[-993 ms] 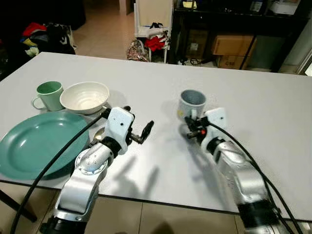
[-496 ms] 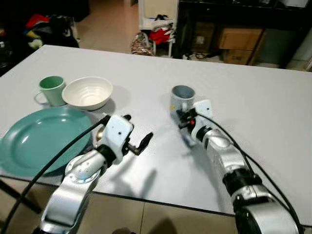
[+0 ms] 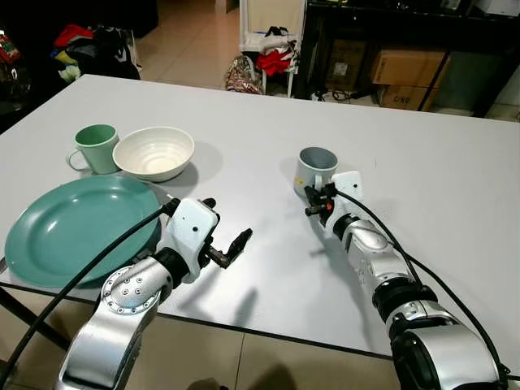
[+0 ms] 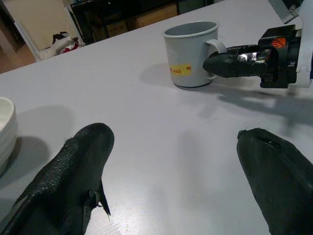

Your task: Setting the table

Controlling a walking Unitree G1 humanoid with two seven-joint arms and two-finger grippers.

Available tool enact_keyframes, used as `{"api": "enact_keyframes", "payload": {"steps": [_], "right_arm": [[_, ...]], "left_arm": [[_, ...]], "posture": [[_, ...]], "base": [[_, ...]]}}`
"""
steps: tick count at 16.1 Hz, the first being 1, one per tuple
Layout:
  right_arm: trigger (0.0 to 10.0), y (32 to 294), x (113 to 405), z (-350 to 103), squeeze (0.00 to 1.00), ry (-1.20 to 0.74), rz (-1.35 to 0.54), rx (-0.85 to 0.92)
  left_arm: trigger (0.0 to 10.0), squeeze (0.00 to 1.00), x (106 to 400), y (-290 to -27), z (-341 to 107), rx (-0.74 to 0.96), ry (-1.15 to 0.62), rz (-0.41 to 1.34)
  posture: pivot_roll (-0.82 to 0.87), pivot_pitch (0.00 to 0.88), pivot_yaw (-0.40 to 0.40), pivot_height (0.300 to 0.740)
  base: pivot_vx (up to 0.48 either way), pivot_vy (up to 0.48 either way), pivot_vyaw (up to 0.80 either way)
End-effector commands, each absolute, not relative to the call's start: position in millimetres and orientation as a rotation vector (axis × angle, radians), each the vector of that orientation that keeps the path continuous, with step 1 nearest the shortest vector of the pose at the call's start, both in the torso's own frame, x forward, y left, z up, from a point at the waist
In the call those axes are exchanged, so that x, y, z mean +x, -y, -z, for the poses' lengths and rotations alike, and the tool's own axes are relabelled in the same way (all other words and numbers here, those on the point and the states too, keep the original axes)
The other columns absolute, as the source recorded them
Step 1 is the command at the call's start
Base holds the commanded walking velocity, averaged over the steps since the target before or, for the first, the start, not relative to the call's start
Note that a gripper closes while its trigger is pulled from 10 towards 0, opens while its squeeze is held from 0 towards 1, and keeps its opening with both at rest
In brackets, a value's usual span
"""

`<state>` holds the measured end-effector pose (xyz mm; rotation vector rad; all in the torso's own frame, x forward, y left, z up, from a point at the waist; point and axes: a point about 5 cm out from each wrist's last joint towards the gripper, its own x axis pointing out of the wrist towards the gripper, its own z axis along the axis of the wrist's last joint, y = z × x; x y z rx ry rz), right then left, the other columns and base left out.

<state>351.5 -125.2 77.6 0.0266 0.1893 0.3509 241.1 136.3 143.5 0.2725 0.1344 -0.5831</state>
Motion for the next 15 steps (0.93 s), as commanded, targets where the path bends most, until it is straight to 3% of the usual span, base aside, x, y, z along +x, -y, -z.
{"api": "enact_keyframes", "payload": {"steps": [1,2,8,10,13,15], "right_arm": [[10.0,125.6,350.3,-74.8,0.82,-0.189,-0.331,0.049],[10.0,124.7,348.6,-72.2,1.0,-0.191,-0.329,0.062],[10.0,126.0,324.0,-75.1,1.0,-0.087,-0.368,0.112],[10.0,129.7,303.3,-85.1,1.0,-0.044,-0.362,0.13],[10.0,128.9,240.9,-119.1,1.0,-0.004,-0.388,0.116],[10.0,129.3,217.0,-131.0,1.0,0.009,-0.373,0.033]], "left_arm": [[10.0,0.0,239.8,-131.6,-148.9,0.266,-0.119,0.612],[10.0,0.0,239.3,-130.1,-148.6,0.261,-0.123,0.625],[10.0,0.0,238.5,-124.3,-146.4,0.23,-0.125,0.651],[10.0,0.0,240.4,-127.7,-148.6,0.21,-0.11,0.611],[10.0,0.0,234.8,-131.0,-146.7,0.191,-0.116,0.6],[10.0,0.0,236.3,-137.2,-145.9,0.171,-0.111,0.498]], "posture": [[0.12,0.0,0.021,0.74],[0.12,0.0,0.021,0.74],[0.09,0.0,0.018,0.74],[0.08,0.0,0.022,0.74],[0.04,0.0,0.035,0.74],[0.01,0.0,0.048,0.74]], "base": [[0.0,0.0,0.0],[0.0,0.0,0.0],[0.0,0.0,0.0],[0.0,0.0,0.0],[0.0,0.0,0.0],[0.0,0.0,0.4]]}}
